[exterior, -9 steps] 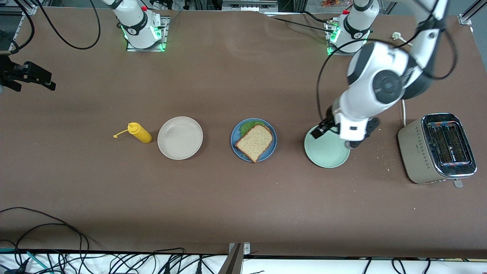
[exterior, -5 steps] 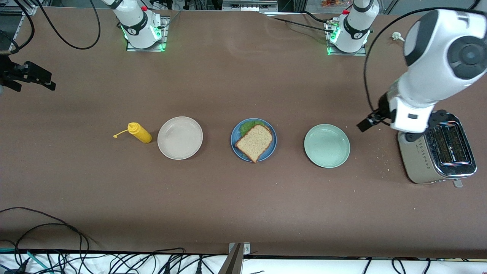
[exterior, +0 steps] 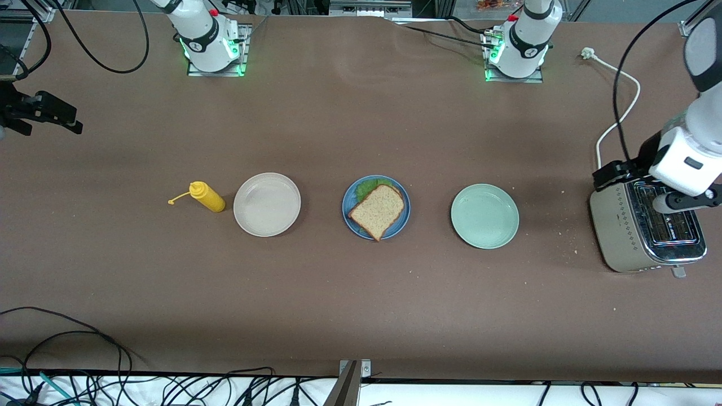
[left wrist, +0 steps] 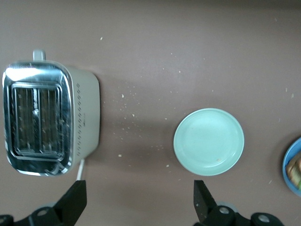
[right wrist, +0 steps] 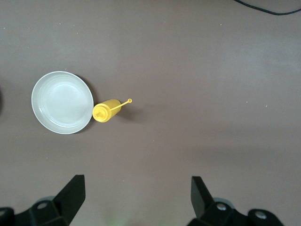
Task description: Make sandwich in blue plate with both arms
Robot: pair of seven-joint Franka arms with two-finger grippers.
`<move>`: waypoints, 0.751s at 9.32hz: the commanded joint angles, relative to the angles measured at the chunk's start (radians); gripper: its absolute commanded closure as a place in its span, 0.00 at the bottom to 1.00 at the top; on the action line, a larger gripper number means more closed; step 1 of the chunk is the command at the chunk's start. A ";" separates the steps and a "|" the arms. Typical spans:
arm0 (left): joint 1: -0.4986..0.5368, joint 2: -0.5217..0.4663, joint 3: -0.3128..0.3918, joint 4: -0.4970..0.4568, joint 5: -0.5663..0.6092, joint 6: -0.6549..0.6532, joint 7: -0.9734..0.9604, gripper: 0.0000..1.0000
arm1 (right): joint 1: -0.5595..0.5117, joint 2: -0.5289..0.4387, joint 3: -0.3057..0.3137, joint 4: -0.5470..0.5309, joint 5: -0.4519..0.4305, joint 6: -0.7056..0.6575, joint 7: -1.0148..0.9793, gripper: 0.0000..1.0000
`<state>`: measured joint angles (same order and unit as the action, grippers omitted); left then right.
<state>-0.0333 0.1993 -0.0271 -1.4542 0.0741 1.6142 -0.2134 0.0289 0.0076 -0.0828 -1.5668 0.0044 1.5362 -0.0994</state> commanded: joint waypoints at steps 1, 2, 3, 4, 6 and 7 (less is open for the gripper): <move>0.024 0.009 -0.013 0.043 -0.031 -0.034 0.183 0.00 | 0.003 0.012 -0.005 0.033 0.012 -0.027 0.001 0.00; 0.064 0.011 -0.014 0.043 -0.122 -0.033 0.187 0.00 | 0.003 0.012 -0.003 0.033 0.012 -0.027 0.003 0.00; 0.065 0.014 -0.016 0.041 -0.129 -0.031 0.187 0.00 | 0.003 0.012 -0.003 0.033 0.012 -0.027 0.003 0.00; 0.070 0.014 -0.016 0.041 -0.131 -0.031 0.189 0.00 | 0.003 0.011 -0.003 0.033 0.012 -0.027 0.003 0.00; 0.070 0.018 -0.017 0.041 -0.132 -0.031 0.187 0.00 | 0.003 0.011 -0.003 0.033 0.012 -0.027 0.003 0.00; 0.070 0.019 -0.017 0.041 -0.134 -0.031 0.187 0.00 | 0.003 0.011 -0.003 0.031 0.012 -0.027 0.004 0.00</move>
<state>0.0229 0.2052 -0.0323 -1.4391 -0.0379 1.6040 -0.0501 0.0292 0.0076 -0.0825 -1.5668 0.0048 1.5361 -0.0994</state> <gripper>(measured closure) 0.000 0.000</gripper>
